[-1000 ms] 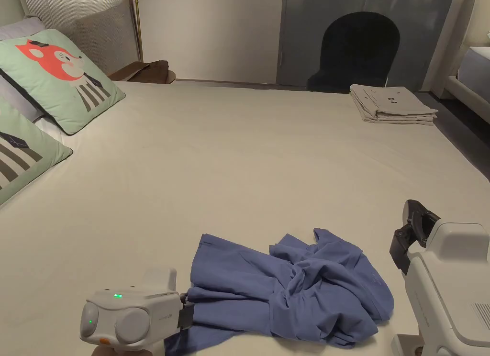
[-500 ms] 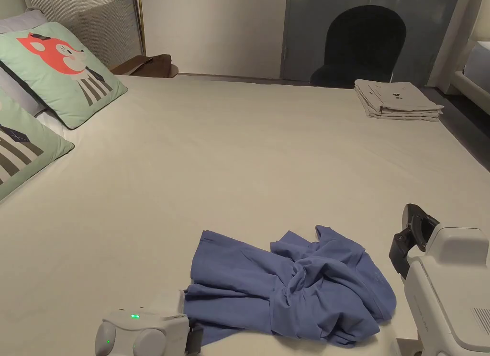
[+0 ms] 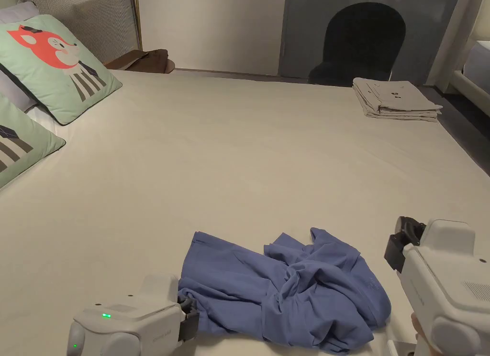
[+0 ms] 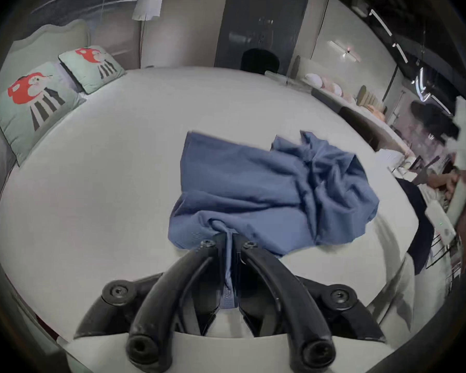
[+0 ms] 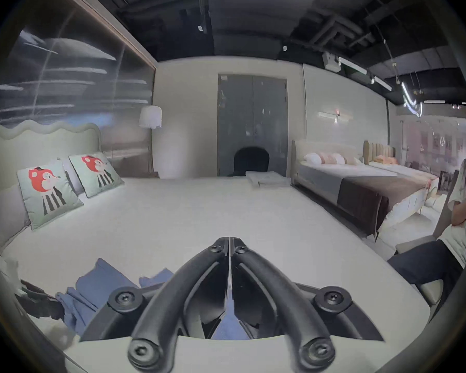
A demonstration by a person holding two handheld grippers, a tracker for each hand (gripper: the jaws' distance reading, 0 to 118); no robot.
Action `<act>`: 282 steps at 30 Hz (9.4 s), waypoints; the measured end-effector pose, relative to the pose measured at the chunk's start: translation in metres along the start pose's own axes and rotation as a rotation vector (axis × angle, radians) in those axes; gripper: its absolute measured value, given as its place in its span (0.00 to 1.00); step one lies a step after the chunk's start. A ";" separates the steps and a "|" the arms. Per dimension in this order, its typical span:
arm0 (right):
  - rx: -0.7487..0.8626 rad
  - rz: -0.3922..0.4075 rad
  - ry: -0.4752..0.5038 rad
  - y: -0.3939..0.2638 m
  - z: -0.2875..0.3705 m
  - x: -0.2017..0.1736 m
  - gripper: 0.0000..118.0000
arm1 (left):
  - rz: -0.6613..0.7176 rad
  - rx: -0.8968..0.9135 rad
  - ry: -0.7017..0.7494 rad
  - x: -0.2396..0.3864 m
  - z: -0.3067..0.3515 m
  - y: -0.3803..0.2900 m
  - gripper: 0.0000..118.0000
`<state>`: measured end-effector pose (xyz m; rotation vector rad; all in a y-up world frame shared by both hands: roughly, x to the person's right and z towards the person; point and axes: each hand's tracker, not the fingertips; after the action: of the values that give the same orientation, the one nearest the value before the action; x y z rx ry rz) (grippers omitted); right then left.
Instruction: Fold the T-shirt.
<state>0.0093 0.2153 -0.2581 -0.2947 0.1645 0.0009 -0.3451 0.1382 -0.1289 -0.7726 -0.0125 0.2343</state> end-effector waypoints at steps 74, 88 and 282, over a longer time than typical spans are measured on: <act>0.256 0.273 -0.193 0.243 -0.207 -0.006 0.07 | -0.055 0.596 0.511 -0.125 -0.014 0.427 0.02; -0.076 0.202 -0.126 0.091 -0.244 -0.005 0.07 | 0.052 0.315 0.500 -0.181 -0.080 0.284 0.02; 0.554 0.129 0.018 0.355 -0.190 -0.081 0.02 | -0.054 0.878 0.433 -0.091 0.044 0.511 0.02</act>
<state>-0.1099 0.5019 -0.5273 0.2687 0.1946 0.0798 -0.5426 0.5027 -0.4448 0.0656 0.4525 0.0025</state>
